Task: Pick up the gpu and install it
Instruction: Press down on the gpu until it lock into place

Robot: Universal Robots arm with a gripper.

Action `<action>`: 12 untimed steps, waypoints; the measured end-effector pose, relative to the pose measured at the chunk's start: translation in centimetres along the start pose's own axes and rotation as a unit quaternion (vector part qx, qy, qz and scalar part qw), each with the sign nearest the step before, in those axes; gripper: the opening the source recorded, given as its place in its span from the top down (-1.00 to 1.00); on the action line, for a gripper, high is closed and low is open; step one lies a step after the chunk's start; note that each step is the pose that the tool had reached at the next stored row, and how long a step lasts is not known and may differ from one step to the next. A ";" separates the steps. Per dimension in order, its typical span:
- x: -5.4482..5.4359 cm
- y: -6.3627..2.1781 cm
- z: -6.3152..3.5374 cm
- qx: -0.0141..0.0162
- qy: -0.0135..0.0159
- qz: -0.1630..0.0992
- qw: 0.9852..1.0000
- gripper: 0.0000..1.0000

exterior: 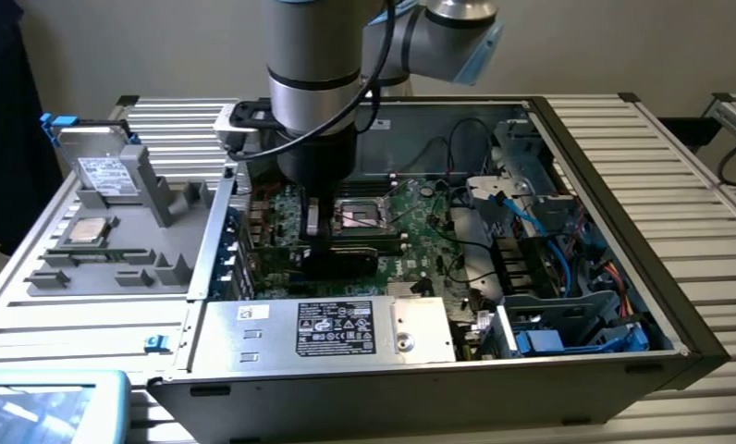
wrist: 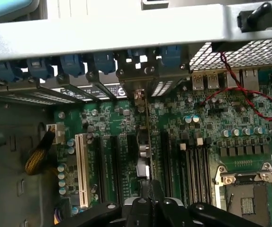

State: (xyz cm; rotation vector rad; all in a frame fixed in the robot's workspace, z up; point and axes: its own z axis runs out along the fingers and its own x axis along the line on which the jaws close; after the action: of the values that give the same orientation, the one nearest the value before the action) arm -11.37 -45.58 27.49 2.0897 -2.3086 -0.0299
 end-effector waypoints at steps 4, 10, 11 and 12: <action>0.0 0.17 -1.13 -0.003 0.000 0.000 1.000 0.76; 0.1 0.33 -1.55 -0.005 0.001 -0.001 1.000 0.76; 0.1 0.33 -1.58 -0.005 0.001 -0.001 1.000 0.76; 0.1 0.33 -1.59 -0.005 0.001 -0.001 1.000 0.76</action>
State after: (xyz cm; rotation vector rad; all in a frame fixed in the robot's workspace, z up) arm -11.65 -45.60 29.09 2.0869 -2.3012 -0.0397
